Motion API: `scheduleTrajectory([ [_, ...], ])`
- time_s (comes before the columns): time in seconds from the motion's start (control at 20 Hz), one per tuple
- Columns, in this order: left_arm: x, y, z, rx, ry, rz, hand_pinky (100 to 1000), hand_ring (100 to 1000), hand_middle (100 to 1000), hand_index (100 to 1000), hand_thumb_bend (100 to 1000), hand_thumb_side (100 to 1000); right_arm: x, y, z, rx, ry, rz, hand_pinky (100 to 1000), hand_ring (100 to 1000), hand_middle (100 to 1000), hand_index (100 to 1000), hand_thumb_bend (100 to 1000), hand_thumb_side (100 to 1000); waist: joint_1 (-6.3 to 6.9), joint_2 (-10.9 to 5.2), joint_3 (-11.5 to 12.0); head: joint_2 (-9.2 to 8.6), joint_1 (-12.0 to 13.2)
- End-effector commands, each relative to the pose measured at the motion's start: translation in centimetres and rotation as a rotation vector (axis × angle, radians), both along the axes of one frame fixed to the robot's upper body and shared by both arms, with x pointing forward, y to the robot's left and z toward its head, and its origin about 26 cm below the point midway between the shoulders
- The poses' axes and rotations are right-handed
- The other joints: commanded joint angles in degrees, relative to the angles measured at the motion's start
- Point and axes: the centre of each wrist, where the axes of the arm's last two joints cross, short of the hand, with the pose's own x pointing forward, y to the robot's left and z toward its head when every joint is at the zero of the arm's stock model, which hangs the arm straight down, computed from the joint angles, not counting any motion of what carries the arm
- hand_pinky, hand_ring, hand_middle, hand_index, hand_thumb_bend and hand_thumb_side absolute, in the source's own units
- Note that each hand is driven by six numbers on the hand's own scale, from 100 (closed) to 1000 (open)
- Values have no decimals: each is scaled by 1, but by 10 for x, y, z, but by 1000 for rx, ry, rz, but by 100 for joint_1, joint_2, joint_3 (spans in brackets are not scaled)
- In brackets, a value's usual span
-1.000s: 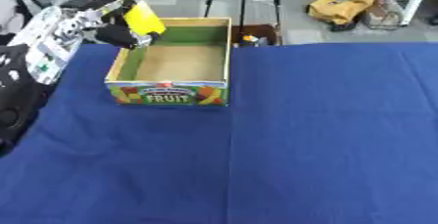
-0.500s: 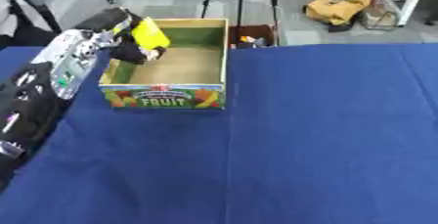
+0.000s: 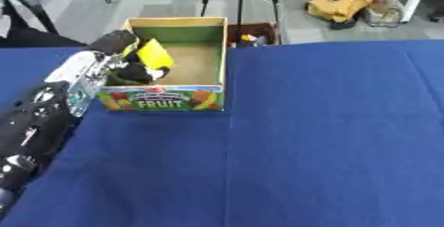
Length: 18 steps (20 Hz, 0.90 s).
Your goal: Pick up objects on the table and place them in the box.
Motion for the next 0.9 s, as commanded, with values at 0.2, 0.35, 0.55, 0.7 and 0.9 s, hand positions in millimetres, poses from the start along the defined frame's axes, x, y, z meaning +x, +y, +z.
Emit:
scheduleTrajectory([
  [0.2, -4, 9, 13, 35, -6, 22, 493, 591, 542, 819, 185, 609, -4, -1, 7, -1, -28, 10, 721, 820, 611, 843, 100, 953, 14, -106, -7, -113, 45],
  [0.35, -5, 9, 14, 57, 1, 24, 580, 716, 723, 986, 332, 631, -4, -2, 6, -1, -24, 9, 720, 820, 609, 842, 100, 950, 25, -116, -1, -108, 29],
  [0.55, -7, 9, 20, 76, -27, 26, 642, 798, 844, 1000, 494, 673, -4, -3, 5, 0, -19, 6, 720, 820, 609, 840, 100, 949, 37, -144, 10, -85, 10],
  [0.7, -9, 7, 24, 75, -52, 26, 674, 831, 893, 1000, 622, 707, -4, -3, 4, 0, -17, 6, 720, 820, 609, 840, 100, 948, 41, -161, 10, -79, 11],
  [0.9, -10, 7, 27, 64, -86, 34, 714, 856, 916, 1000, 804, 747, -4, -3, 4, 1, -15, 5, 720, 820, 609, 840, 100, 946, 40, -175, 6, -59, 8],
])
